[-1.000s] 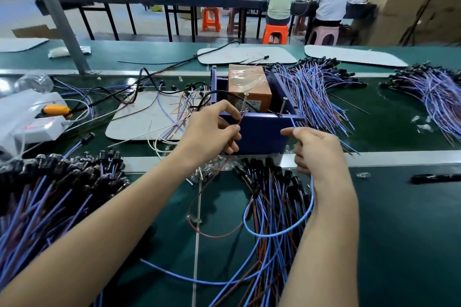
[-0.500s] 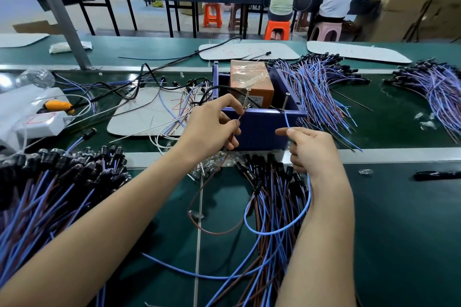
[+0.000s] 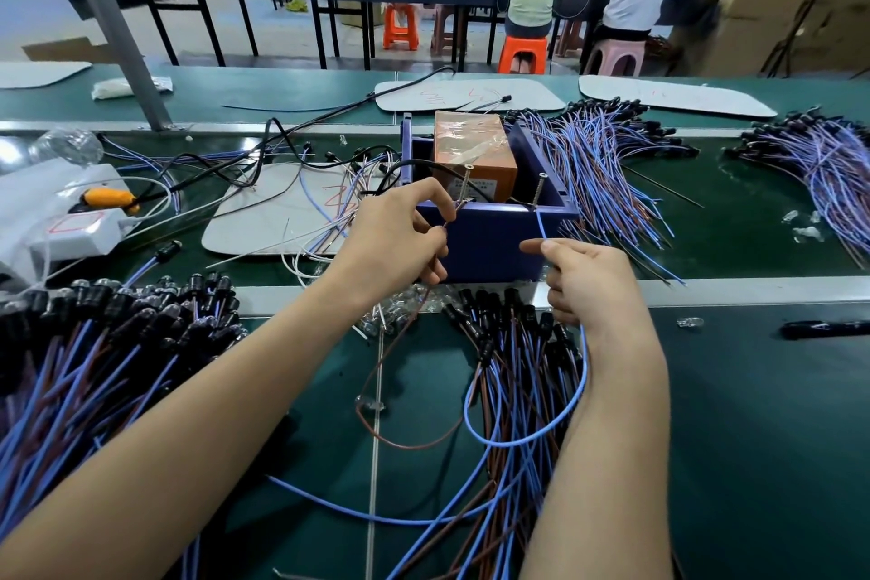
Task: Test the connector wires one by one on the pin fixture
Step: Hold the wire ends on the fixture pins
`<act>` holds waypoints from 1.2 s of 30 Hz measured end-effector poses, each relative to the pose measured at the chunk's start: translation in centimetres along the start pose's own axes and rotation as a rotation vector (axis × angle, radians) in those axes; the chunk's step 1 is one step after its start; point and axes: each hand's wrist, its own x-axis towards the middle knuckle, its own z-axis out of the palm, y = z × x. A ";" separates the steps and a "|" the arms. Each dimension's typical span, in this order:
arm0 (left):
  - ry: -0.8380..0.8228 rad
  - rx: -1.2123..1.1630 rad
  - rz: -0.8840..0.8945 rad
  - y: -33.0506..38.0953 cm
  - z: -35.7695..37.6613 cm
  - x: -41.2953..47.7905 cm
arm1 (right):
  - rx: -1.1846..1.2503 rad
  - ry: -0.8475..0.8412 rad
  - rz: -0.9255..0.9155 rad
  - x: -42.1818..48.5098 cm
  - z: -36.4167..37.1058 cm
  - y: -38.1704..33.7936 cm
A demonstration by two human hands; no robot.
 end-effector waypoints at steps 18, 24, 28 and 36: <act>0.033 0.004 0.031 0.0 0.1 -0.1 | 0.015 0.001 -0.011 0.1 0.1 0.1; 0.031 0.008 0.026 0.0 0.0 0.0 | 0.003 0.014 -0.002 0.2 0.1 0.1; 0.025 0.003 0.025 0.0 0.0 0.1 | 0.023 0.014 -0.007 0.2 0.1 0.1; -0.001 0.088 0.028 0.0 0.1 0.0 | 0.060 0.022 -0.012 0.3 0.2 0.3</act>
